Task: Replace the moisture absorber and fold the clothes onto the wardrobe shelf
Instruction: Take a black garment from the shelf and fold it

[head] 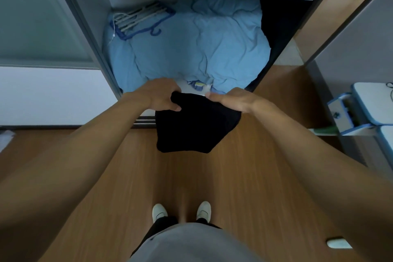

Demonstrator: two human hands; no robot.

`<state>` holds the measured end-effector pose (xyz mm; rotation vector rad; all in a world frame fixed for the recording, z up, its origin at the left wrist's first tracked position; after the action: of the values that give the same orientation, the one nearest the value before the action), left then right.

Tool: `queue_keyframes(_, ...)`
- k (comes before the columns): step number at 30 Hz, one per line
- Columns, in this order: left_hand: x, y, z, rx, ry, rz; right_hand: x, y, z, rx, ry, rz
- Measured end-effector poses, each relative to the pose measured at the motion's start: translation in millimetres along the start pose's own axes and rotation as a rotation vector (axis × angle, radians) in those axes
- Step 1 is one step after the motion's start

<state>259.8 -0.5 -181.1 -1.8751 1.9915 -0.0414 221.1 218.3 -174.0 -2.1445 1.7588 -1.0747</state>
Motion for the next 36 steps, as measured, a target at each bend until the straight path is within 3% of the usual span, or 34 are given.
queue_keyframes(3,-3.0,-5.4,-15.0,-0.012,0.019,0.063,27.0,-4.4,-2.8,0.032,-0.327,-0.239)
queue_keyframes(5,-1.6,-10.5,-25.2,-0.043,0.044,0.096,57.1,-8.1,8.1,0.083,-0.334,-0.43)
queue_keyframes(8,8.8,-19.3,-39.6,-0.1,0.009,0.078,90.5,-6.4,20.1,0.095,-0.342,-0.551)
queue_keyframes(12,43.2,-32.7,-53.2,-0.224,-0.207,-0.036,118.3,0.5,8.8,0.059,-0.262,-0.607)
queue_keyframes(17,114.7,-51.1,-76.2,-0.394,-0.661,-0.272,164.5,4.2,-17.7,-0.014,-0.127,-0.618)
queue_keyframes(20,159.3,-62.9,-87.6,-0.498,-0.64,-0.531,184.0,2.8,-40.4,-0.128,-0.044,-0.598)
queue_keyframes(21,165.6,-65.0,-88.0,-0.417,-0.762,-0.573,191.4,1.5,-48.7,-0.181,-0.044,-0.596)
queue_keyframes(24,151.1,-61.7,-98.6,0.123,-1.399,-0.511,226.9,-5.6,-76.3,-0.37,-0.149,-0.632)
queue_keyframes(26,138.1,-53.8,-131.6,0.236,-1.753,-0.336,257.4,-17.8,-88.1,-0.514,-0.322,-0.685)
queue_keyframes(29,133.0,-41.0,-196.3,0.104,-2.016,-0.171,303.7,-33.8,-94.7,-0.696,-0.586,-0.879)
queue_keyframes(32,135.7,-29.7,-245.2,-0.089,-1.939,-0.17,330.4,-34.4,-103.4,-0.79,-0.708,-1.006)
queue_keyframes(34,141.0,-21.2,-268.1,-0.213,-1.869,-0.21,334.9,-19.9,-119.6,-0.769,-0.658,-1.051)
queue_keyframes(36,150.7,-9.7,-285.1,-0.344,-1.854,-0.228,333.5,0.4,-134.8,-0.563,-0.467,-1.111)
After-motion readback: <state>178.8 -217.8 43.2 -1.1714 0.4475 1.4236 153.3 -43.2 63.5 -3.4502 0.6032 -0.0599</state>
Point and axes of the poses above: each hand's wrist, its own y-axis towards the middle knuckle, its own z-axis out of the palm, x = y × z, the point moved 5 cm from there along y, towards the middle knuckle, and after that the axes turned 7 degrees about -z, right-handed, at the moved point
